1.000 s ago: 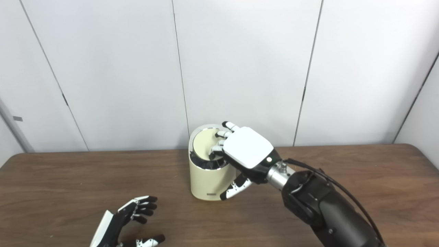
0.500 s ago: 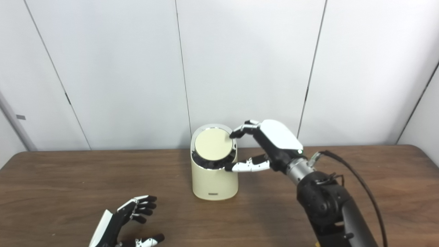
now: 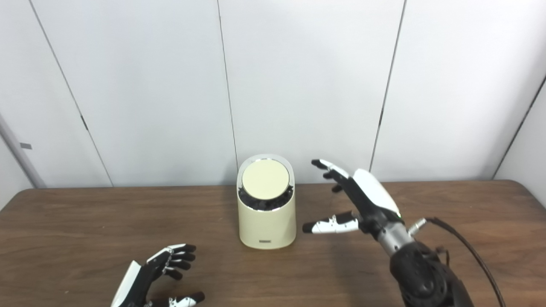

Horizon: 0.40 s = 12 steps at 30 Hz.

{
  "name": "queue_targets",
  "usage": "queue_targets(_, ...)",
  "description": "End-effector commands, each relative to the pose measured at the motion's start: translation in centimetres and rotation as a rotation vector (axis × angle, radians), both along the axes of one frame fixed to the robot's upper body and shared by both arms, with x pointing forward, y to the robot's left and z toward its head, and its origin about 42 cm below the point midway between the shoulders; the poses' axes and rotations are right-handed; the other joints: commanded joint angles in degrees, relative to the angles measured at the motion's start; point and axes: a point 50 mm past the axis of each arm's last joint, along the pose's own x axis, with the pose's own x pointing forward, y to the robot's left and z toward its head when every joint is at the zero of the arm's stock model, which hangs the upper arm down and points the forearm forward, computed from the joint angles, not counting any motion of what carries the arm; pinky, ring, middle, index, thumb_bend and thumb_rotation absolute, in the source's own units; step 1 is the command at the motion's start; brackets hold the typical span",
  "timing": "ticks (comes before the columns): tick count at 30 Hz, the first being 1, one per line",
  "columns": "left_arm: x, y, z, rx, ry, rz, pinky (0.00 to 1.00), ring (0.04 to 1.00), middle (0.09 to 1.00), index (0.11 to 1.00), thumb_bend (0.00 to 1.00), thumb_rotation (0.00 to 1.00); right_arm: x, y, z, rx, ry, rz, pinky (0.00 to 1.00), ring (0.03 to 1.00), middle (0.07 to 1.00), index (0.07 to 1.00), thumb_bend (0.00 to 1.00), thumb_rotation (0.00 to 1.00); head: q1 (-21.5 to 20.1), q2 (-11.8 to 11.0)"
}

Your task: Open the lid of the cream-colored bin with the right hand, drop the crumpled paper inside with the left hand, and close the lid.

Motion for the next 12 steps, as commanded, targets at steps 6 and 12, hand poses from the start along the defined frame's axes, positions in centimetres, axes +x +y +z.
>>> queue_targets(6,1.3,0.2,3.0,-0.022,-0.123,-0.008,0.59,0.685,0.722,0.755,0.74,0.04,-2.0,-0.4,-1.2,0.118,-0.047,0.021,0.68,0.825,0.905,0.926,0.81,0.33,0.06,-0.09)
queue_targets(12,1.9,0.4,3.6,-0.022,-0.145,-0.011,0.57,0.669,0.716,0.756,0.73,0.05,-3.2,-0.3,-2.7,0.184,-0.033,0.029,0.73,0.862,0.94,0.938,0.78,0.25,-0.07,-0.26)
